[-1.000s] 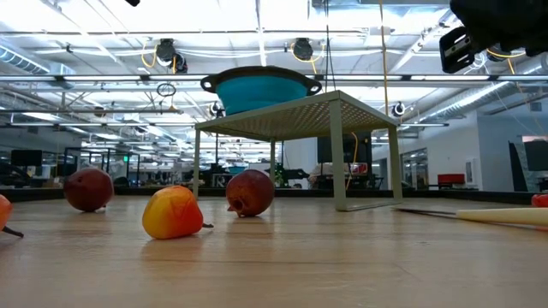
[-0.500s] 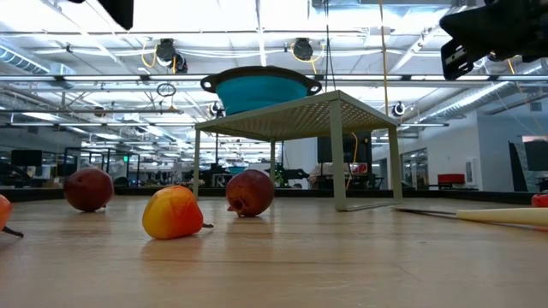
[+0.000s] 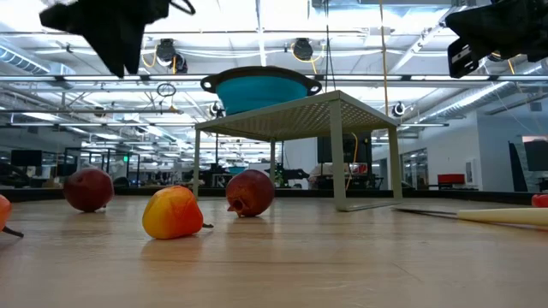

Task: Pick & Place Fruit
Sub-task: Put the pomegranate into the blue strainer bowl on the shelf

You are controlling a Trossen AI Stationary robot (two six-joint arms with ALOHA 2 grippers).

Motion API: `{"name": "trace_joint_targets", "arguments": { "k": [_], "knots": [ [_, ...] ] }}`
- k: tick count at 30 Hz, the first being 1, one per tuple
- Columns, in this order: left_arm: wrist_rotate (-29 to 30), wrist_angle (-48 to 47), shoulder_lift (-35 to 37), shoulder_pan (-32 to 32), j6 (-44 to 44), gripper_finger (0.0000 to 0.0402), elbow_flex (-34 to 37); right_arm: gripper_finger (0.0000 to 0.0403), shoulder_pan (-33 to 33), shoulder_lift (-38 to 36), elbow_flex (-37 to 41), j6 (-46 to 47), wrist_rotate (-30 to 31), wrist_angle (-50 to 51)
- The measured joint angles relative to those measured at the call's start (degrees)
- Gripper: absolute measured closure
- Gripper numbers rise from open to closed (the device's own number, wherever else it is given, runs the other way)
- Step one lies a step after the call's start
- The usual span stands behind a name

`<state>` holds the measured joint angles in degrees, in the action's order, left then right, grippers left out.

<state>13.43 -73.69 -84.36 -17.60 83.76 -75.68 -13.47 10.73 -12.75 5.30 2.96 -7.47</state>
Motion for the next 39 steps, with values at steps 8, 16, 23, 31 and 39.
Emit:
{"name": "trace_joint_targets", "arguments": {
  "k": [8,16,23,31,39],
  "knots": [
    [-6.2,0.8,0.0,5.0,-0.6,0.0215,6.6,0.0403,0.0,-0.3,0.0,0.0,0.1,1.6],
    [-11.9,6.1,0.0,8.1,-0.6,0.0145,12.6,0.0403,0.0,-0.3,0.0,0.0,0.2,1.8],
    [-15.1,11.0,0.0,9.5,-0.1,0.0099,17.3,0.0403,0.0,-0.3,0.0,0.0,0.2,1.8],
    [-17.7,19.1,0.0,10.5,0.8,0.0067,23.4,0.0403,0.0,-0.3,0.0,0.0,0.2,1.8],
    [-18.5,25.1,0.0,10.6,3.1,0.0061,27.8,0.0403,0.0,-0.3,0.0,0.0,0.2,1.7]
  ]
}}
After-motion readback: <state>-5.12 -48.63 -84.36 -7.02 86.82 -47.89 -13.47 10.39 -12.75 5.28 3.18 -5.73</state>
